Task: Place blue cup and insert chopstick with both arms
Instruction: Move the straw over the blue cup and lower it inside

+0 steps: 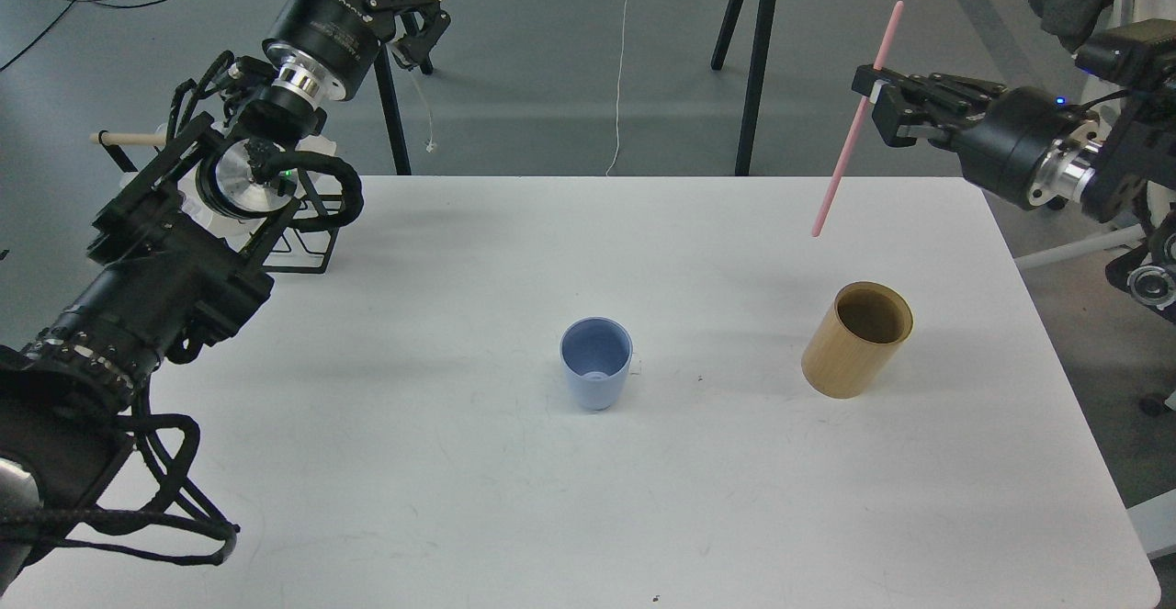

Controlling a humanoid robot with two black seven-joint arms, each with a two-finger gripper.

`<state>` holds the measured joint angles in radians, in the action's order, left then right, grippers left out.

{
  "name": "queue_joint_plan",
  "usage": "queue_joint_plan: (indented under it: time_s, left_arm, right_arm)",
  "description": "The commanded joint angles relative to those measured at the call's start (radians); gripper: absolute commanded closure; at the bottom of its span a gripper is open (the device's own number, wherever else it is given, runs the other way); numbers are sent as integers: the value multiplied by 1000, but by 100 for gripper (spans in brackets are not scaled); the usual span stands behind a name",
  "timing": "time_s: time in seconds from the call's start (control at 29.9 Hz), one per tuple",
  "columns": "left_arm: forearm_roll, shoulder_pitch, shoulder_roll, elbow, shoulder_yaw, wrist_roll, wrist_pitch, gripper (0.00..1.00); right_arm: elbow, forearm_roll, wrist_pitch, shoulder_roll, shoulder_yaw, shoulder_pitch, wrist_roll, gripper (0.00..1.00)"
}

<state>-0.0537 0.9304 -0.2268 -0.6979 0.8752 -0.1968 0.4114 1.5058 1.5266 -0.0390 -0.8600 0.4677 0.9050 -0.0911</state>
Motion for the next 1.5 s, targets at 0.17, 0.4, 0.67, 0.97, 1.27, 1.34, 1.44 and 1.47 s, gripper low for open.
queue_joint_plan:
  time_s: [0.17, 0.4, 0.67, 0.97, 1.27, 1.34, 1.44, 1.47]
  left_arm:
    - [0, 5, 0, -2, 2, -1, -2, 0]
    - [0, 5, -3, -2, 7, -1, 1, 0]
    - [0, 5, -8, 0, 7, -1, 3, 0]
    - [0, 4, -11, 0, 7, -1, 4, 0]
    - [0, 4, -14, 0, 7, -3, 7, 0]
    - [0, 4, -14, 0, 7, -1, 7, 0]
    - [0, 4, -14, 0, 7, -1, 9, 0]
    - [0, 4, -14, 0, 7, -1, 9, 0]
  right_arm:
    - [-1, -13, -13, 278, -130, 3, 1, 99]
    - [-124, -11, -13, 426, -135, 14, 1, 99]
    - [-203, -8, -13, 487, -139, 11, -6, 99]
    - [-271, 6, -10, 507, -159, 0, -13, 99]
    - [-286, 6, -9, 524, -178, -1, -15, 86]
    - [-286, 4, -9, 527, -178, -1, -15, 83]
    - [-286, 3, -9, 527, -179, -1, -15, 76]
    - [-285, 3, -10, 527, -179, -1, -15, 74]
